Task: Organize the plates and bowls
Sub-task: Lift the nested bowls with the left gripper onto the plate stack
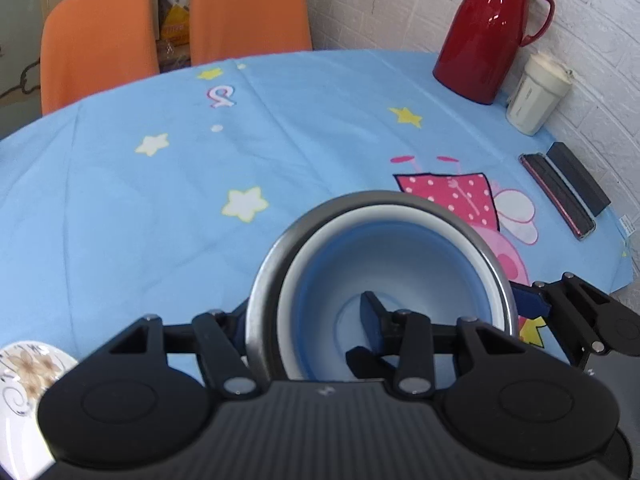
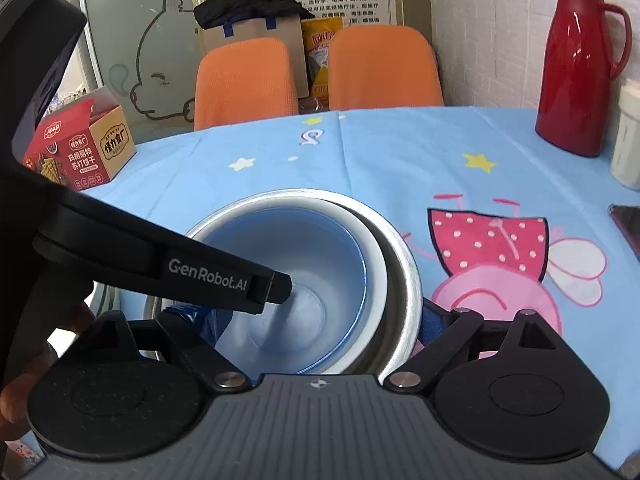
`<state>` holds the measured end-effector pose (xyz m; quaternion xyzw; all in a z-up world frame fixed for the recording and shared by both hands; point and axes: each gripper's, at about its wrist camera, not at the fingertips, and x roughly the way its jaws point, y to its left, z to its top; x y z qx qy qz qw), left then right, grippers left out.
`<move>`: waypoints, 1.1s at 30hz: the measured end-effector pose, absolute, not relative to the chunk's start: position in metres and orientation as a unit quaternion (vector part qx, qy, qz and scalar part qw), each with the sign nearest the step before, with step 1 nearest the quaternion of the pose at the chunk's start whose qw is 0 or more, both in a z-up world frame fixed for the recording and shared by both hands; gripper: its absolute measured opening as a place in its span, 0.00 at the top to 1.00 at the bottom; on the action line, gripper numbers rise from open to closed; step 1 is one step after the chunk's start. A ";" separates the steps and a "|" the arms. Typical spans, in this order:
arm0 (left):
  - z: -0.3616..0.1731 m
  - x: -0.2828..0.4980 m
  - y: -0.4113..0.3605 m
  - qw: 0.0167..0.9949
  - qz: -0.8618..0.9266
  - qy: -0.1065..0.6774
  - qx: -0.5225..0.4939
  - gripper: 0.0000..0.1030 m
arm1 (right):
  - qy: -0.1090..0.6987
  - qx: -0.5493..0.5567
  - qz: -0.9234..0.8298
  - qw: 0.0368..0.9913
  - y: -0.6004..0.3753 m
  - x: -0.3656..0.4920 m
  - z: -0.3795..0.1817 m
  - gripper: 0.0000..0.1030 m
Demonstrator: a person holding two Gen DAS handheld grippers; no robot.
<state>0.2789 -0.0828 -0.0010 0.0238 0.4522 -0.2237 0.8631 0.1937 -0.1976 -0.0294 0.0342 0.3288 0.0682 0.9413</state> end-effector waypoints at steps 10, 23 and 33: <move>0.044 0.236 0.010 0.901 -0.110 0.416 0.050 0.59 | 0.289 0.018 0.178 0.941 -0.120 0.192 0.002 0.22; -0.002 0.212 0.110 0.885 -0.056 0.461 -0.017 0.56 | 0.350 -0.024 0.266 0.898 -0.018 0.181 -0.029 0.22; 0.006 0.202 0.124 0.910 -0.070 0.406 -0.057 0.30 | 0.333 -0.028 0.223 0.916 -0.027 0.174 -0.021 0.23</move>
